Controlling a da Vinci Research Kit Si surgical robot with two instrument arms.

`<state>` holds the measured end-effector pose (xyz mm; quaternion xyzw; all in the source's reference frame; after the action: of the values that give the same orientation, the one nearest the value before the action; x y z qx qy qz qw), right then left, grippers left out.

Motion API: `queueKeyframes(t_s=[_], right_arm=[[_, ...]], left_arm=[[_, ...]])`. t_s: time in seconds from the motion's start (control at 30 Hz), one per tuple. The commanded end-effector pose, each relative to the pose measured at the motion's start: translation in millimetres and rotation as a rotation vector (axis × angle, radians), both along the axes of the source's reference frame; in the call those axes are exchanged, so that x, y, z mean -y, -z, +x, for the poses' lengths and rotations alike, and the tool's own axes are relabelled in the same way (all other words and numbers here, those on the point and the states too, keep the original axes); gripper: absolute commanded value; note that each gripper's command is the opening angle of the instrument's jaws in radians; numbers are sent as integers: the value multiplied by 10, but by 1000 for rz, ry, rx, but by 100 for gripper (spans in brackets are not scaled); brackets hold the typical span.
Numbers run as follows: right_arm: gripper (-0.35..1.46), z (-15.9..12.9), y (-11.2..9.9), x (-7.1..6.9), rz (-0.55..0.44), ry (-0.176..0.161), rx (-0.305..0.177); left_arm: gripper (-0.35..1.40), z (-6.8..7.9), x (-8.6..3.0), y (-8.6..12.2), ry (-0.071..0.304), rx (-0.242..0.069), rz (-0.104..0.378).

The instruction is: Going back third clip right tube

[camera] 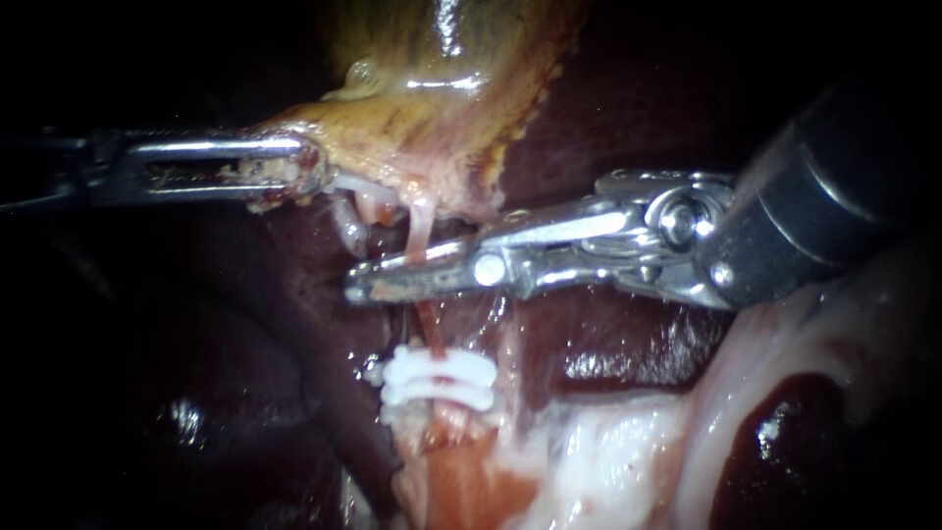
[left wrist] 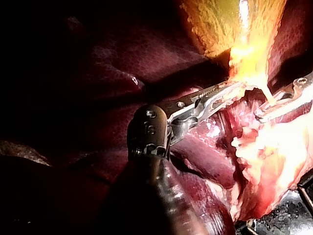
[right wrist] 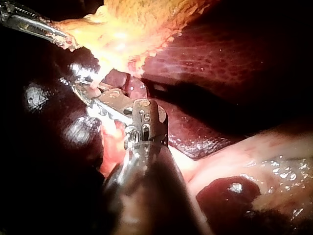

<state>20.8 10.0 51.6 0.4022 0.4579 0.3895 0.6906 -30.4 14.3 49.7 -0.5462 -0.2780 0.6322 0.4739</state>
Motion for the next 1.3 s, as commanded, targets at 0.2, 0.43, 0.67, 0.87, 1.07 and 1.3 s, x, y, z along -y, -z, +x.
queueKeyframes(t_s=[0.2,0.43,0.67,0.87,1.07,1.3], right_arm=[[30,11,-13,8,-45,18,-11],[45,19,-40,12,-89,18,-27],[49,13,-74,2,-237,31,-38],[50,-2,-81,-2,-372,10,-19],[50,-23,-72,6,-452,36,-36],[50,-72,-47,25,-617,103,-83]], left_arm=[[-35,0,0,0,0,0,0],[-35,0,0,0,-1,0,0],[-35,0,1,0,0,0,0],[-35,0,1,0,-1,0,-1],[-35,2,2,1,-1,0,-1],[-35,4,3,1,-2,1,0]])
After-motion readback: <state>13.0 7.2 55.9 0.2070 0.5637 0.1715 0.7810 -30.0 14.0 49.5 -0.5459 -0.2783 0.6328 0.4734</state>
